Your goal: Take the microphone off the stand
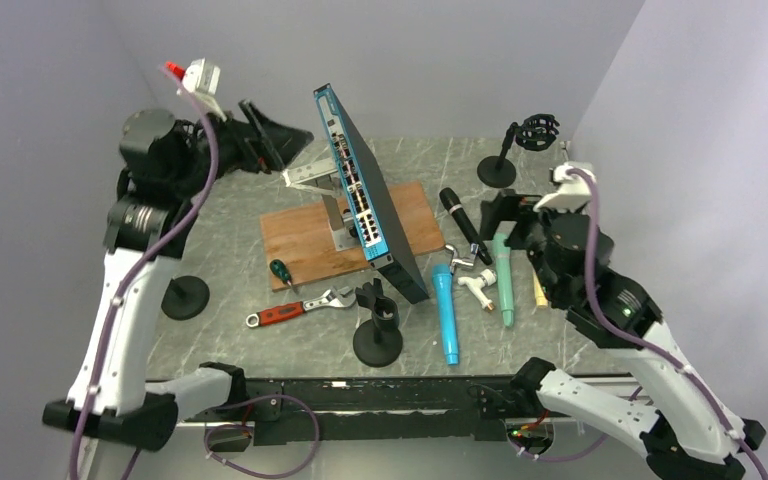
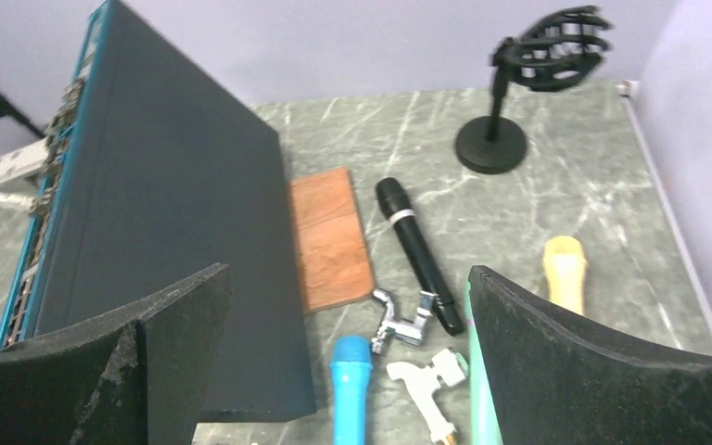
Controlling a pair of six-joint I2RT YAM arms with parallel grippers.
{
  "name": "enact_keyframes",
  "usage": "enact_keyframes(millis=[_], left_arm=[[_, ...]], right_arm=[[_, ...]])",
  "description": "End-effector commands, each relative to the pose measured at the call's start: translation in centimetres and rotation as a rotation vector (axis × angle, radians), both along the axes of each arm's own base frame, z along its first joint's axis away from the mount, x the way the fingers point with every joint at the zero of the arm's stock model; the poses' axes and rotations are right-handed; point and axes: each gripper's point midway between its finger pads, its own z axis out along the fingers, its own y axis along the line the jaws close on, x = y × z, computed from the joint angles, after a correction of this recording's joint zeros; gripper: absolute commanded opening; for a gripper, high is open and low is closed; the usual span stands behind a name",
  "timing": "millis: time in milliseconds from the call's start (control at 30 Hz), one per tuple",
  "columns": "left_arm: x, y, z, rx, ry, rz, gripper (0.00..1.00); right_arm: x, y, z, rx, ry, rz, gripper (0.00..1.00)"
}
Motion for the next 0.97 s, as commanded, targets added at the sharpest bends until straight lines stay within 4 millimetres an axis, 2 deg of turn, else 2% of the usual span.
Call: enact_keyframes(millis=[0, 100, 233, 333, 467, 567, 700, 833, 933], left_arm=[[-5.6, 0.5, 2.7, 0.010, -0.148, -0.022, 0.98], [-9.0, 2.2, 4.6, 0.005, -0.240, 0.040, 0.99], [-14.1, 5.0, 8.2, -0.001, -0.417, 0.148, 0.99], [-16.6, 6.9, 9.6, -0.004, -0.499, 0.228, 0.99], [-19.1, 9.1, 10.4, -0.010, -0.569, 0.325, 0.99], [-20.4, 10.7, 10.7, -0.019, -0.601, 0.402, 0.99], [-21.0, 12.3, 10.5, -0.027, -0.608, 0.482, 0.99], [-20.9, 12.5, 10.5, -0.028, -0.612, 0.496, 1.00], [-20.3, 12.3, 10.2, -0.016, -0.597, 0.489, 0.99]], right_arm=[[-2.8, -5.7, 1.2, 0.028, 0.011, -0.180, 1.00], [-4.2, -7.1, 3.5, 0.070, -0.047, -0.182, 1.00], [-5.8, -8.4, 6.7, 0.132, -0.137, -0.157, 1.00], [-6.7, -8.9, 8.5, 0.170, -0.190, -0.140, 1.00], [-7.3, -9.4, 10.0, 0.203, -0.235, -0.128, 1.00], [-7.5, -9.5, 10.4, 0.212, -0.254, -0.125, 1.00], [-7.9, -9.4, 11.1, 0.244, -0.297, -0.096, 1.00], [-9.0, -9.6, 12.1, 0.311, -0.398, -0.052, 1.00], [-8.3, -10.2, 11.3, 0.350, -0.388, -0.125, 1.00]])
